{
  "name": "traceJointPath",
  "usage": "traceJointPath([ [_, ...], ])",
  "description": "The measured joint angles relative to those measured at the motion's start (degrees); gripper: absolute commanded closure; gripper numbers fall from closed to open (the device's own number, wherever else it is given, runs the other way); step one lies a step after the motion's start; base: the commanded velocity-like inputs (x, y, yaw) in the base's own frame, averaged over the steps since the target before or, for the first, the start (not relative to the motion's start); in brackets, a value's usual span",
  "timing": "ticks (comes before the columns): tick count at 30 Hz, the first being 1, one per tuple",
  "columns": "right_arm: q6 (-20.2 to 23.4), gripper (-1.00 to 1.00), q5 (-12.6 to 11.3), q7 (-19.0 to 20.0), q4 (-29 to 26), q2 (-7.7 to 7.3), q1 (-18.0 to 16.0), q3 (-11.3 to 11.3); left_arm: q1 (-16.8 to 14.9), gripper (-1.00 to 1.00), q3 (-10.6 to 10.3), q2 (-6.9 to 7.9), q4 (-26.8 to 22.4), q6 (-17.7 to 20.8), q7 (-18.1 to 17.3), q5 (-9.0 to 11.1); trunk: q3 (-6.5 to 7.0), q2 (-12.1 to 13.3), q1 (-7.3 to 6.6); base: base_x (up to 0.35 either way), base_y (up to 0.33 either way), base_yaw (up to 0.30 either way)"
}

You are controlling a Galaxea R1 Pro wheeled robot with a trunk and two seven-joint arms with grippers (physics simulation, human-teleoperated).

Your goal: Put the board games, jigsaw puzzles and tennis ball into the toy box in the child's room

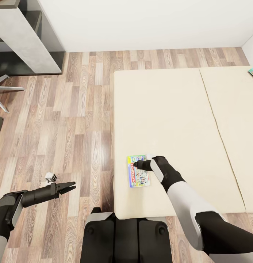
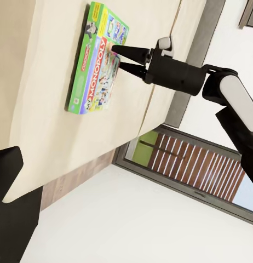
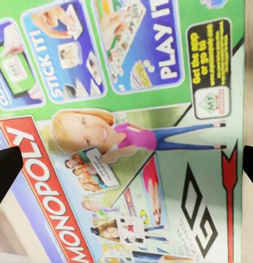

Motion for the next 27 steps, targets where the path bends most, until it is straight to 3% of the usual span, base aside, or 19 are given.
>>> traceJointPath([
  [27, 0.0, -1.00, -0.8, 0.0, 0.6, 0.40, 0.0, 0.1, 0.0, -1.00, 0.0, 0.00, 0.0, 0.0, 0.0, 0.0, 0.00, 0.0, 0.00, 0.000, 0.000, 0.000],
])
